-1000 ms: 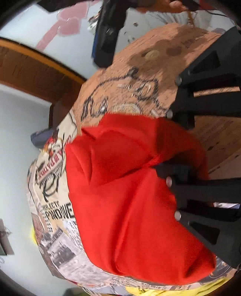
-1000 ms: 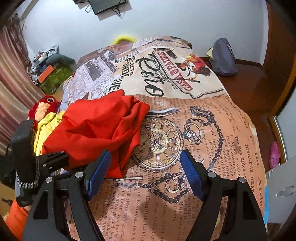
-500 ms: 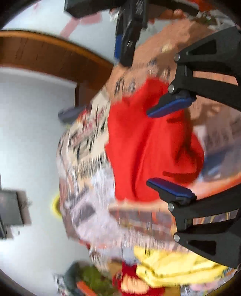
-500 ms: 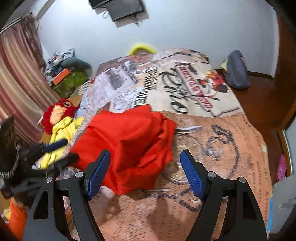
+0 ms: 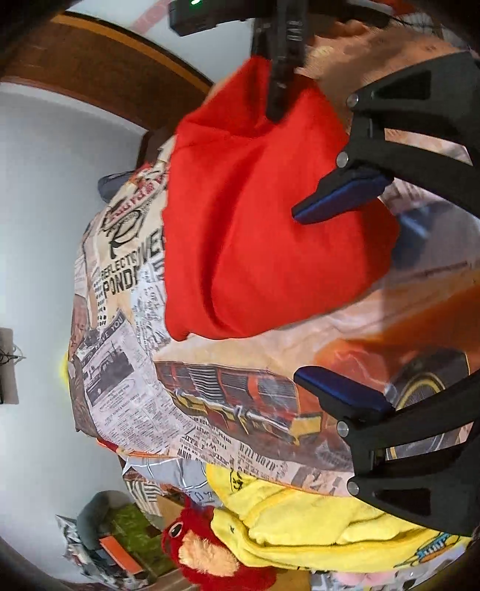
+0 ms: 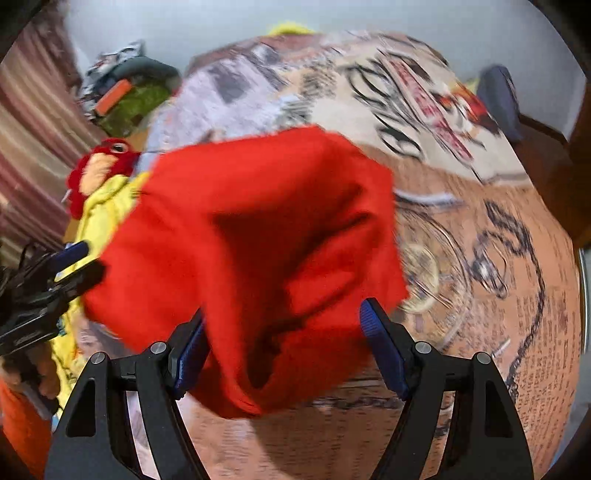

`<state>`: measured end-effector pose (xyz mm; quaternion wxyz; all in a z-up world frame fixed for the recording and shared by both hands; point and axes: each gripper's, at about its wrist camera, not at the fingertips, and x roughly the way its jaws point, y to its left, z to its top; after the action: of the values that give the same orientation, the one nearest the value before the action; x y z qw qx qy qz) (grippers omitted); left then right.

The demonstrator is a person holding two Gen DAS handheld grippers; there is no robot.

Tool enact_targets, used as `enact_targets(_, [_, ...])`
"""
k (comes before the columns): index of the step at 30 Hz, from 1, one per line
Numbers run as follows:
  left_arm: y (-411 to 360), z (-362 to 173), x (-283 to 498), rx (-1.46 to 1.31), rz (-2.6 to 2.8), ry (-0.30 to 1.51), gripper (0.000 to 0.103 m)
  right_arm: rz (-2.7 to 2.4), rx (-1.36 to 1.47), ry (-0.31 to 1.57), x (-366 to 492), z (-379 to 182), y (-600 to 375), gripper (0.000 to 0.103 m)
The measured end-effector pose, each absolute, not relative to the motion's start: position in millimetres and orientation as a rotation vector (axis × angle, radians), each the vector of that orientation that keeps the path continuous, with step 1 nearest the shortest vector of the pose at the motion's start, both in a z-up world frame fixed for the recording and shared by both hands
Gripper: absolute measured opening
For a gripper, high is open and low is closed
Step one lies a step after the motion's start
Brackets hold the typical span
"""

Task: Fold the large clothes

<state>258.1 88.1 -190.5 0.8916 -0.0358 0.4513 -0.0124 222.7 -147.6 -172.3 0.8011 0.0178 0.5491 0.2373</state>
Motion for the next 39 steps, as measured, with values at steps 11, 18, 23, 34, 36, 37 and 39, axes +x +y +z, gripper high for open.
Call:
enact_targets(11, [84.6, -193.2, 248.2, -0.034, -0.016, 0.929, 0.08, 0.469, 0.115, 1.149, 216.3, -163.5, -181.7, 0.075])
enact_targets(18, [86.9, -182.2, 247.6, -0.019, 0.017, 0.902, 0.08, 0.348, -0.146, 0.918, 201.8, -120.8, -163.5, 0.075])
enact_targets(23, [92.9, -167.9, 261.1, -0.074, 0.007, 0.883, 0.079, 0.507, -0.072, 0.929, 203.0, -110.4, -152.4, 0.077])
enact_targets(34, [113.3, -214.9, 304.1, -0.428, -0.184, 1.087, 0.08, 0.608, 0.328, 1.254, 250.7, -184.0, -165.1, 0.077])
enact_targets(36, [118.8, -225.0, 309.4, -0.512, -0.205, 1.109, 0.082, 0.628, 0.368, 1.293, 256.9, -193.2, -164.0, 0.077])
enact_targets(37, [122.5, -231.6, 314.2, -0.567, -0.222, 1.123, 0.082, 0.636, 0.372, 1.305, 259.5, -196.4, -161.7, 0.077])
enact_targets(39, [127.3, -241.2, 320.1, -0.64, -0.239, 1.141, 0.083, 0.65, 0.366, 1.324, 262.2, -200.2, -155.6, 0.079])
